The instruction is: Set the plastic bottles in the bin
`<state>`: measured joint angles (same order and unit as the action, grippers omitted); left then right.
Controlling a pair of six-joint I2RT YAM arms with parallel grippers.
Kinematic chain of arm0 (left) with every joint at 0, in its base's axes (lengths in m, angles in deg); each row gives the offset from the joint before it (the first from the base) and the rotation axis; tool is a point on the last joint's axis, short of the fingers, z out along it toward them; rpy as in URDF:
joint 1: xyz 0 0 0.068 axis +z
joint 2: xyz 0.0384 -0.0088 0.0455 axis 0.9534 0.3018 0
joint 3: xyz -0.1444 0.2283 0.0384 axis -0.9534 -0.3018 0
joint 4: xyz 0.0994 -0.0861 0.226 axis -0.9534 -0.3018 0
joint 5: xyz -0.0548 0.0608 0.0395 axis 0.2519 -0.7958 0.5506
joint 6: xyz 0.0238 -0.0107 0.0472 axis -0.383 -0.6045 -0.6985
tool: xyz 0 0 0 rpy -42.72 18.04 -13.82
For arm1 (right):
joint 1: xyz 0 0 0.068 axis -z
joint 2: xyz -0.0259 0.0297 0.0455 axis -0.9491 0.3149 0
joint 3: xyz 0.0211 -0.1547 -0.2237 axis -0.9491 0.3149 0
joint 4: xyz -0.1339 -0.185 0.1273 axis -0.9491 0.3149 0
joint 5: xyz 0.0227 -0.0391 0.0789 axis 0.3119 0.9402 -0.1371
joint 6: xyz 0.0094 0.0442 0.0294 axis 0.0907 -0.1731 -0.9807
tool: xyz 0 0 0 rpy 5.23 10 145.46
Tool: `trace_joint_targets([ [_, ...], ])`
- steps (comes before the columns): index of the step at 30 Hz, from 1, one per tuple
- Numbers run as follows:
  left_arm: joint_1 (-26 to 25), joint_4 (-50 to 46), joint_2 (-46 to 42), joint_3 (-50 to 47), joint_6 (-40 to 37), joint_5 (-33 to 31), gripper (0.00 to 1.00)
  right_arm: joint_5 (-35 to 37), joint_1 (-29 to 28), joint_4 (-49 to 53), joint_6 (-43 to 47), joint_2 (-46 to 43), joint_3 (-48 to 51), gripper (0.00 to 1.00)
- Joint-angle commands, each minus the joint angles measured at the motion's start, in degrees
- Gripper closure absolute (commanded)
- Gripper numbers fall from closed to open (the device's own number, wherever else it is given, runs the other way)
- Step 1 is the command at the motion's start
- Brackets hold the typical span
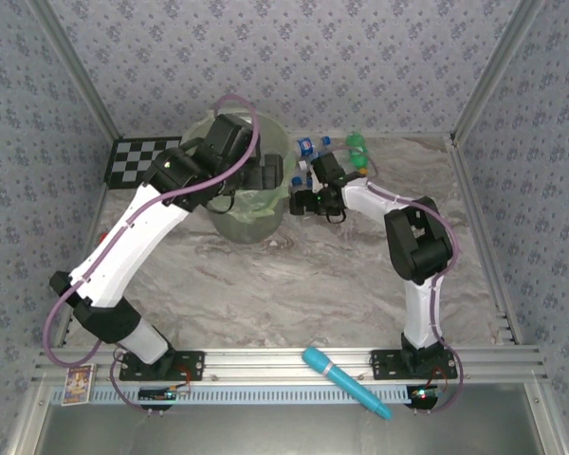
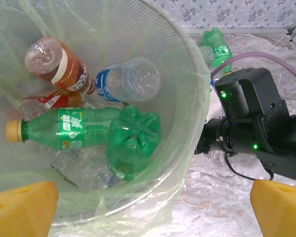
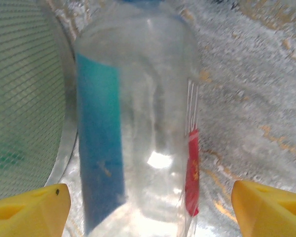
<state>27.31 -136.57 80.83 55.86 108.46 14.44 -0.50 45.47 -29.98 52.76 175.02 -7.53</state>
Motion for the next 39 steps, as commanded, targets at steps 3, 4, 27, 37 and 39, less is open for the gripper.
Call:
trace_joint_targets([
  [3,-0.5,0.8,-2.8,-0.4,1.0,-1.6,0.00,5.2,-1.6,1.7,-0.7,4.5,-5.3,0.15],
  [4,-0.5,0.6,-2.9,-0.4,0.9,-1.7,0.00,5.3,-1.8,1.7,-0.6,5.1,-5.9,0.16],
  [27,-0.4,0.9,-4.9,-2.0,-1.4,-3.1,0.00,7.2,-2.2,-3.6,-4.7,-9.6,3.9,0.47],
  [37,0.2,3.0,-6.5,-3.3,-3.9,-4.4,0.00,8.7,0.2,-4.9,-6.1,-27.7,7.7,0.49],
  [39,0.7,3.5,-7.0,-3.4,-4.0,-4.9,0.00,9.2,0.5,-5.0,-5.7,-30.5,6.2,0.49],
])
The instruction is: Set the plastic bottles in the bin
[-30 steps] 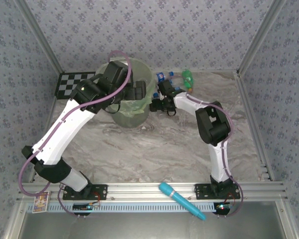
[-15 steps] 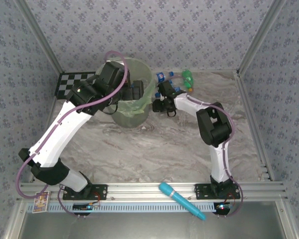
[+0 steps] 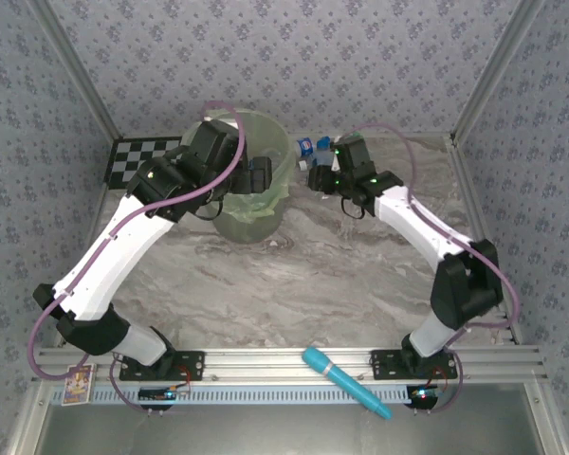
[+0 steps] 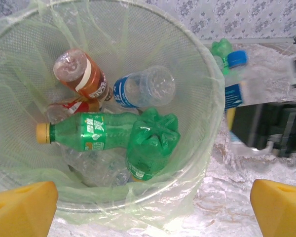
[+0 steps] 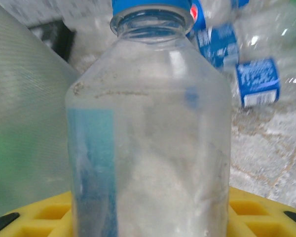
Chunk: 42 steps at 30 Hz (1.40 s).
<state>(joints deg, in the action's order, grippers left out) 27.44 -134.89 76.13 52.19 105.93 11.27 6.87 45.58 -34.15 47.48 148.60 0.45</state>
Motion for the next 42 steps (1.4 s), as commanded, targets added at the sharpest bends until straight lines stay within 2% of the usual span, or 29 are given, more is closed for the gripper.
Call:
trace_joint_targets([
  [1,0.9,2.1,-2.5,0.2,-1.4,-1.6,0.00,1.9,0.4,-0.7,0.1,-4.9,-2.5,0.48],
  [8,2.7,3.1,-3.0,1.0,-2.1,-0.9,0.00,-1.8,0.4,-0.6,0.0,-6.7,-12.1,0.49],
  [15,3.7,3.4,-4.9,2.6,-2.9,-3.0,0.00,-10.7,-2.0,-7.0,-14.1,-2.2,-18.4,0.53],
  [21,4.4,4.2,-8.1,0.5,-2.6,-4.9,0.00,-6.6,-8.5,-11.9,-21.7,2.0,-22.2,0.50],
  [28,4.4,4.4,-11.7,-3.2,-1.5,-6.4,0.00,-1.3,-13.7,-19.0,-29.7,7.2,-24.2,0.51],
  [32,4.5,3.7,-13.1,-3.7,-1.5,-7.1,0.00,0.2,-16.3,-18.2,-30.3,11.5,-29.0,0.50],
  [42,4.5,2.3,-15.4,-4.3,-1.6,-8.4,0.00,-3.1,-20.4,-10.5,-28.5,20.7,-39.2,0.49],
])
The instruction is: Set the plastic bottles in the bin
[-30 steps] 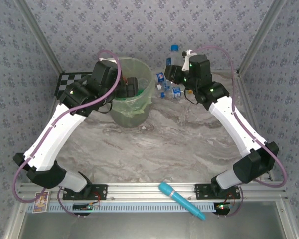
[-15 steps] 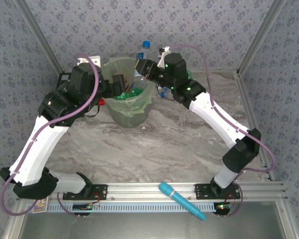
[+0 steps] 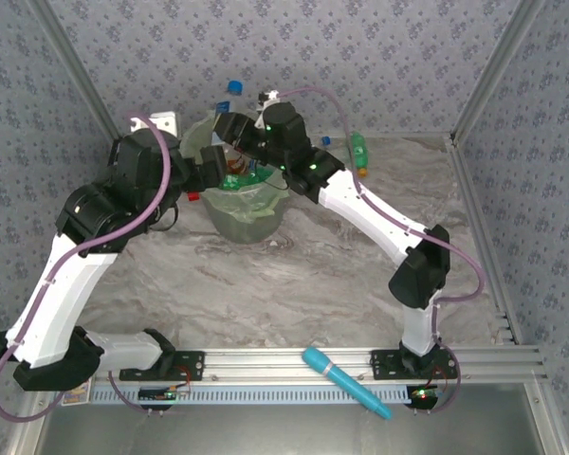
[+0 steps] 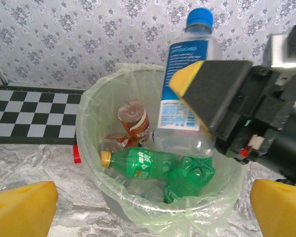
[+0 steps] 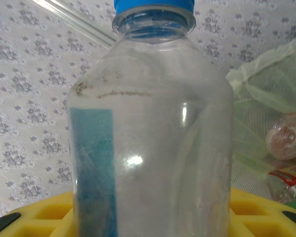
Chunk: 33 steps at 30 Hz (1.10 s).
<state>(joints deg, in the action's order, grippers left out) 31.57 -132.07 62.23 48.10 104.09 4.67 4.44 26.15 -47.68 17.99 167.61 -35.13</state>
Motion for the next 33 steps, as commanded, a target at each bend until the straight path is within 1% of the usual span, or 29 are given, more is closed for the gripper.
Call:
trace_joint_targets([
  [1,0.5,-0.6,-1.7,-0.3,0.2,-1.8,0.00,-1.0,-1.2,3.7,1.5,2.2,-4.3,0.48],
  [2,0.4,-0.7,-1.8,-0.4,0.2,-1.8,0.00,-1.4,-1.4,4.7,2.1,2.9,-5.2,0.46],
  [3,0.4,-0.8,-2.0,-0.6,0.2,-1.9,0.00,-1.8,-1.5,6.5,2.6,3.7,-6.4,0.41],
  [5,0.5,-0.8,-2.2,-0.7,0.1,-1.9,0.00,-2.6,-1.6,10.3,3.4,5.3,-9.4,0.28],
  [7,0.5,-0.9,-2.3,-0.9,0.1,-2.0,0.00,-2.8,-1.7,13.0,4.1,6.0,-11.3,0.02],
  [8,0.5,-0.9,-2.4,-1.0,0.1,-1.9,0.00,-2.8,-1.6,13.3,4.5,6.0,-11.3,0.00],
  [19,0.5,-0.9,-3.2,-1.4,0.2,-2.1,0.00,1.1,-1.4,12.8,7.9,1.4,-7.1,0.00],
  [28,0.4,-0.7,-3.3,-1.6,0.3,-2.1,0.00,2.1,1.1,12.1,9.7,-3.8,-2.9,0.00],
  [33,0.5,0.5,-2.3,-1.6,0.2,0.1,0.00,3.7,3.8,12.5,11.4,-8.7,1.4,0.00],
])
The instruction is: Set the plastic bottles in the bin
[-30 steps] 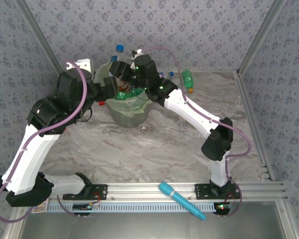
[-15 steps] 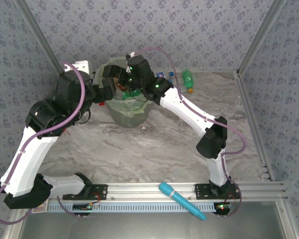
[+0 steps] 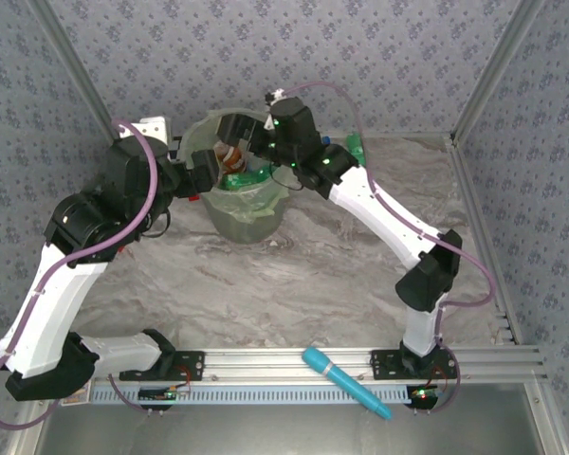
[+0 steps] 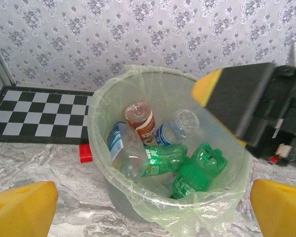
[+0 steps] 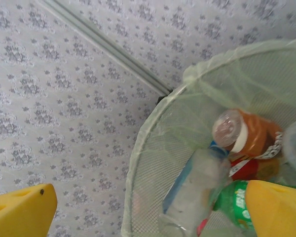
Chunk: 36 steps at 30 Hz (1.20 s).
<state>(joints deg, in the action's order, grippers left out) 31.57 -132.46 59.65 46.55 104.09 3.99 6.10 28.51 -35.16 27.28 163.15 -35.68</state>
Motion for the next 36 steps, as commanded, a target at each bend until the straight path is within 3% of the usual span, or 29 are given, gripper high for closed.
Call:
trace_joint_targets([
  [1,0.5,1.1,0.6,-0.1,0.2,1.4,0.00,2.4,2.1,-0.2,2.1,-5.1,3.2,0.00],
  [12,1.1,4.0,9.2,2.9,-0.4,12.4,0.00,4.1,13.9,1.9,3.6,-18.7,19.7,0.00],
  [19,1.5,2.7,17.3,10.7,-1.8,19.4,0.00,5.6,21.2,5.3,7.9,-21.3,27.4,0.00],
  [26,1.9,-0.9,23.5,19.6,-3.5,20.9,0.00,-1.0,28.8,4.0,11.9,-13.9,28.7,0.01],
  [36,4.2,-5.1,29.6,30.1,-5.2,20.5,0.00,-3.7,36.6,10.1,17.8,6.6,12.1,0.01],
])
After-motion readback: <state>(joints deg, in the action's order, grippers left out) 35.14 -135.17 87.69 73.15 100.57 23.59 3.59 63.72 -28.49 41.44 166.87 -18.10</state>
